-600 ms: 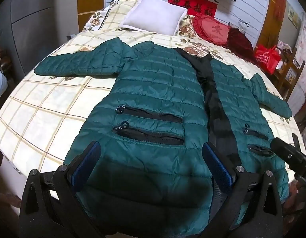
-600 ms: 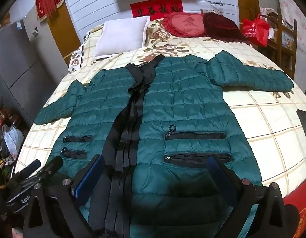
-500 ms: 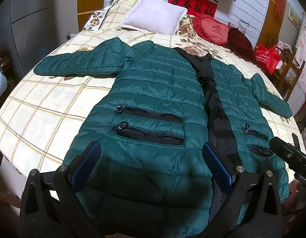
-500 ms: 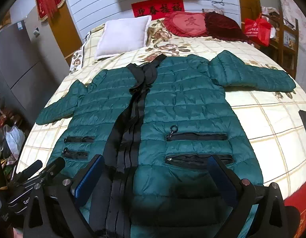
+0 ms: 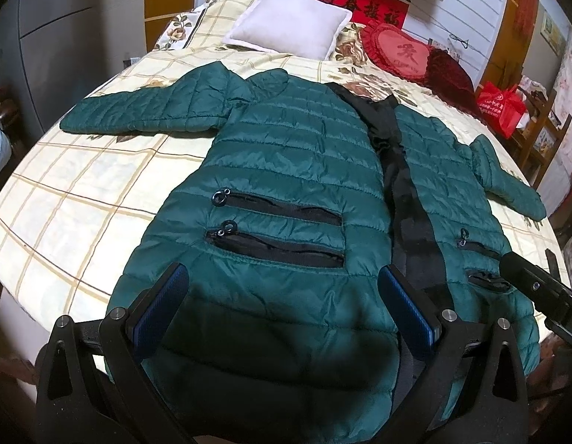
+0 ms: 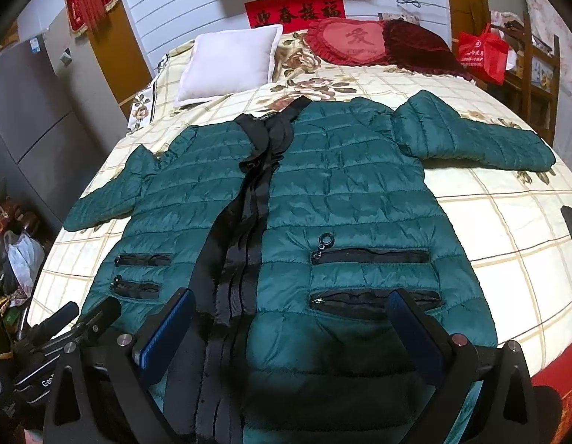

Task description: Fold large clothes

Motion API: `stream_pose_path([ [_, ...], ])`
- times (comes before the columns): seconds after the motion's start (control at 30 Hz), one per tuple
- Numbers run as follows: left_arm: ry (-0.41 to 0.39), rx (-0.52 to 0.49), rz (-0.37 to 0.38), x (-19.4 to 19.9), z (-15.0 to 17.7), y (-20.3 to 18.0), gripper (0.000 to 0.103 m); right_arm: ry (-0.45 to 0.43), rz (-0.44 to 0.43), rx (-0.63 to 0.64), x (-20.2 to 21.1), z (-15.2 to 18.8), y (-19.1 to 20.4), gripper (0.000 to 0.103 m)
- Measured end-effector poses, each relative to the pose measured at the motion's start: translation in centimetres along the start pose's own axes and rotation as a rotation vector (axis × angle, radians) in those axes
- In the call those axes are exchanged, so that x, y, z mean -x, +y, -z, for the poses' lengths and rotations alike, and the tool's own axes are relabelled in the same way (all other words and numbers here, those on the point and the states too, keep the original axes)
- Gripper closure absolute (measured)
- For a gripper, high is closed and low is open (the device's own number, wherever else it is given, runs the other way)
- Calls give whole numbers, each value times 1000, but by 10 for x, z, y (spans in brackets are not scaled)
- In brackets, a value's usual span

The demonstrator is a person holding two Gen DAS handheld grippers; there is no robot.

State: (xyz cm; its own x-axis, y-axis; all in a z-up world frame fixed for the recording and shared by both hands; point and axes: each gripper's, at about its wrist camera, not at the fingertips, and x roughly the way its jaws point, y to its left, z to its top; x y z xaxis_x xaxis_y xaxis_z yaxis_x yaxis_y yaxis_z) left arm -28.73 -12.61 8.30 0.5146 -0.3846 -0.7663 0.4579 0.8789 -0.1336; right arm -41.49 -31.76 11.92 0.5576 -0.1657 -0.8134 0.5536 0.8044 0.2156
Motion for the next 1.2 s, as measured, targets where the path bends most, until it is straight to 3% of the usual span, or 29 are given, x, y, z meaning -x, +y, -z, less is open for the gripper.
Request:
stream_pose_path([
  [0.27, 11, 6, 3, -3, -5, 1, 1, -19, 2, -14, -1, 1, 1, 0],
  [0.57, 11, 17, -9, -8, -17, 6, 1, 54, 0, 16, -1, 17, 19, 0],
  [0.77, 32, 32, -9, -20, -23, 10, 1, 50, -26, 3, 1, 22, 28, 0],
  [1.0, 24, 45, 10, -25, -36, 11, 1, 100, 4, 11, -5, 22, 28, 0],
  [1.2, 4, 36, 13, -24, -44, 3, 1, 52, 23, 48, 3, 15, 27, 0],
])
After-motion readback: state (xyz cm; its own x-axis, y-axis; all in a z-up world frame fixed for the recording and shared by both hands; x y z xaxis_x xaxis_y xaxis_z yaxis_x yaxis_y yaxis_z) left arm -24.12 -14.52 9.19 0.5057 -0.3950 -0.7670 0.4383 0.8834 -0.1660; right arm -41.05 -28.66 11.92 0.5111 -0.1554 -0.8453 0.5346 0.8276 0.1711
